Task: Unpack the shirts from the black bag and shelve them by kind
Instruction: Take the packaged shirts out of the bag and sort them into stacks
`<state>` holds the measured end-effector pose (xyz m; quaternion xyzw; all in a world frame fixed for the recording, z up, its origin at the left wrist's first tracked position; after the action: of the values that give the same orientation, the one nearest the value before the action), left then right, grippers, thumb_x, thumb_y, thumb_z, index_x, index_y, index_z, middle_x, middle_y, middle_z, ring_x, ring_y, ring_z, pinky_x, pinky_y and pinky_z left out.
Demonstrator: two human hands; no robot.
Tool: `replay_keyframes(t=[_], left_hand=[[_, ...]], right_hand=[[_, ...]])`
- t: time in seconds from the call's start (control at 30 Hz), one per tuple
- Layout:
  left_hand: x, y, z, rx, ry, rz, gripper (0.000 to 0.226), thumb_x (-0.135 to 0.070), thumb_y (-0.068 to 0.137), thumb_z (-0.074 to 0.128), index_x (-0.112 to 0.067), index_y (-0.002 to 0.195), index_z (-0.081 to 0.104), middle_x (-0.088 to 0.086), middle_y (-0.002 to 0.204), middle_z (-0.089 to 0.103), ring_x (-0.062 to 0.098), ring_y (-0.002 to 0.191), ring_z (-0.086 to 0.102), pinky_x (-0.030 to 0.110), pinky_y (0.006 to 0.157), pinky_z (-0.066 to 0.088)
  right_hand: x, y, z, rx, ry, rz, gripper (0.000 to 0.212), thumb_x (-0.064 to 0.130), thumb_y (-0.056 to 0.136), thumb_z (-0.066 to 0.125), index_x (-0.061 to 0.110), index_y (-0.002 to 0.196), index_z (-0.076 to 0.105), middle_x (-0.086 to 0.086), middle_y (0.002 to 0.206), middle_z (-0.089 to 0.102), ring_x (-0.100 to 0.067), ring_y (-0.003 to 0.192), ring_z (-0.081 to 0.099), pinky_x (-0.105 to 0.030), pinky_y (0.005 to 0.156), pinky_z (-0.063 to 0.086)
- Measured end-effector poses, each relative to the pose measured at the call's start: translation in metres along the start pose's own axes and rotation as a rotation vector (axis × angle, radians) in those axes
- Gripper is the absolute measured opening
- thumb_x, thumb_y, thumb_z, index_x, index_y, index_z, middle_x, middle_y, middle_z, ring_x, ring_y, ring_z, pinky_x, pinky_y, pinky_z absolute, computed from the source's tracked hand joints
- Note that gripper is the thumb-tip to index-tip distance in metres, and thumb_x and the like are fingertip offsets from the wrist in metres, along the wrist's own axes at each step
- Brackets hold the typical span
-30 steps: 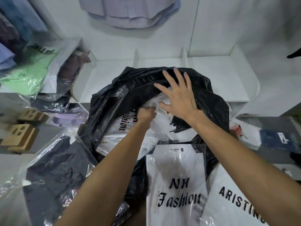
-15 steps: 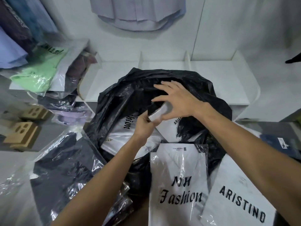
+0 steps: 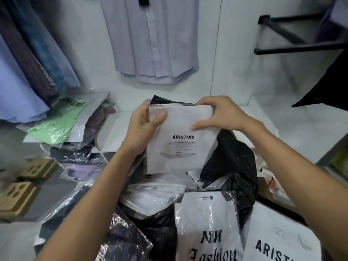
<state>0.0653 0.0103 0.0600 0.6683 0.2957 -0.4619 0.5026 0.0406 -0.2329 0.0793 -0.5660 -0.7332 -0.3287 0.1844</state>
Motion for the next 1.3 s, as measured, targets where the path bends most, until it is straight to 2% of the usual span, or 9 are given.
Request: replay_keyframes(t=[0.2, 0.33, 0.47, 0.6, 0.7, 0.83, 0.9, 1.07, 1.3], left_hand=[[-0.059, 0.034, -0.005, -0.069, -0.067, 0.097, 0.022, 0.0, 0.097, 0.065, -0.017, 0.11, 0.065, -0.002, 0.106, 0.076, 0.017, 0.1, 0.07, 0.036, 0.088, 0.058], [-0.078, 0.053, -0.012, -0.177, -0.228, 0.093, 0.021, -0.001, 0.097, 0.065, -0.016, 0.112, 0.063, 0.001, 0.109, 0.076, 0.018, 0.101, 0.071, 0.034, 0.086, 0.058], [-0.07, 0.058, -0.009, -0.148, -0.242, -0.025, 0.03, -0.012, 0.095, 0.07, -0.017, 0.123, 0.06, 0.002, 0.118, 0.075, 0.02, 0.104, 0.074, 0.033, 0.081, 0.062], [-0.017, 0.034, 0.004, -0.025, -0.165, -0.223, 0.058, -0.024, 0.074, 0.084, -0.015, 0.127, 0.061, 0.004, 0.117, 0.076, 0.027, 0.106, 0.074, 0.043, 0.088, 0.062], [0.004, 0.018, 0.012, -0.106, -0.267, -0.21, 0.04, -0.011, 0.085, 0.078, -0.009, 0.123, 0.066, 0.009, 0.115, 0.077, 0.029, 0.107, 0.074, 0.038, 0.083, 0.062], [0.014, 0.007, 0.024, -0.18, -0.326, -0.213, 0.029, -0.004, 0.091, 0.073, -0.009, 0.119, 0.068, 0.01, 0.112, 0.077, 0.03, 0.103, 0.075, 0.041, 0.082, 0.061], [0.016, 0.002, 0.031, -0.18, -0.304, -0.23, 0.029, -0.005, 0.091, 0.073, -0.011, 0.119, 0.069, 0.009, 0.111, 0.078, 0.031, 0.104, 0.074, 0.043, 0.085, 0.06], [0.016, -0.02, 0.049, -0.122, -0.225, -0.178, 0.026, -0.012, 0.093, 0.073, -0.017, 0.119, 0.07, 0.004, 0.113, 0.077, 0.026, 0.109, 0.073, 0.049, 0.095, 0.057], [0.015, -0.05, 0.083, 0.026, -0.178, -0.159, 0.016, -0.014, 0.101, 0.061, -0.023, 0.107, 0.073, 0.007, 0.109, 0.076, 0.026, 0.108, 0.072, 0.05, 0.097, 0.056]], right_hand=[[0.008, -0.016, -0.029, -0.433, 0.576, 0.061, 0.088, 0.024, 0.06, 0.1, 0.041, 0.133, 0.054, 0.004, 0.126, 0.066, -0.008, 0.112, 0.068, -0.025, 0.092, 0.057], [-0.002, -0.029, -0.003, -0.278, 0.87, 0.184, 0.05, 0.02, 0.077, 0.084, 0.012, 0.123, 0.066, -0.006, 0.118, 0.076, -0.03, 0.114, 0.071, -0.036, 0.088, 0.06], [-0.004, -0.039, 0.012, -0.386, 0.94, 0.232, 0.022, 0.015, 0.09, 0.074, 0.009, 0.111, 0.072, -0.007, 0.107, 0.079, -0.03, 0.104, 0.074, -0.034, 0.081, 0.063], [-0.01, -0.043, 0.01, -0.487, 0.896, 0.25, 0.027, 0.019, 0.087, 0.079, 0.01, 0.112, 0.072, -0.004, 0.108, 0.079, -0.026, 0.104, 0.075, -0.039, 0.087, 0.062], [-0.011, -0.048, 0.012, -0.529, 0.794, 0.252, 0.034, 0.02, 0.084, 0.085, 0.014, 0.115, 0.072, 0.0, 0.111, 0.079, -0.02, 0.104, 0.075, -0.048, 0.096, 0.059], [-0.007, -0.063, 0.022, -0.781, 0.391, 0.331, 0.077, 0.041, 0.076, 0.089, 0.032, 0.141, 0.049, 0.009, 0.129, 0.056, -0.01, 0.116, 0.057, -0.028, 0.097, 0.049], [0.002, -0.074, 0.029, -0.89, 0.259, 0.318, 0.076, 0.05, 0.077, 0.085, 0.036, 0.142, 0.046, 0.01, 0.127, 0.045, -0.014, 0.119, 0.05, -0.034, 0.101, 0.047], [0.023, -0.087, 0.052, -0.711, 0.309, 0.252, 0.064, 0.067, 0.08, 0.073, 0.055, 0.138, 0.048, 0.02, 0.135, 0.039, -0.007, 0.134, 0.045, -0.042, 0.113, 0.044], [0.067, -0.077, 0.057, -0.524, 0.524, 0.282, 0.101, 0.066, 0.07, 0.081, 0.051, 0.154, 0.028, 0.023, 0.154, 0.028, 0.0, 0.144, 0.032, -0.036, 0.119, 0.039]])
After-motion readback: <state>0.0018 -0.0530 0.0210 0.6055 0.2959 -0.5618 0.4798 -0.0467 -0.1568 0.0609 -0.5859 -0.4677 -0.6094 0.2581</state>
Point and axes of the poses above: each hand's wrist, its own y-axis towards the middle knuckle, its own z-axis out of the palm, x = y × z, the point moved 4 cm from there along y, towards the middle knuckle
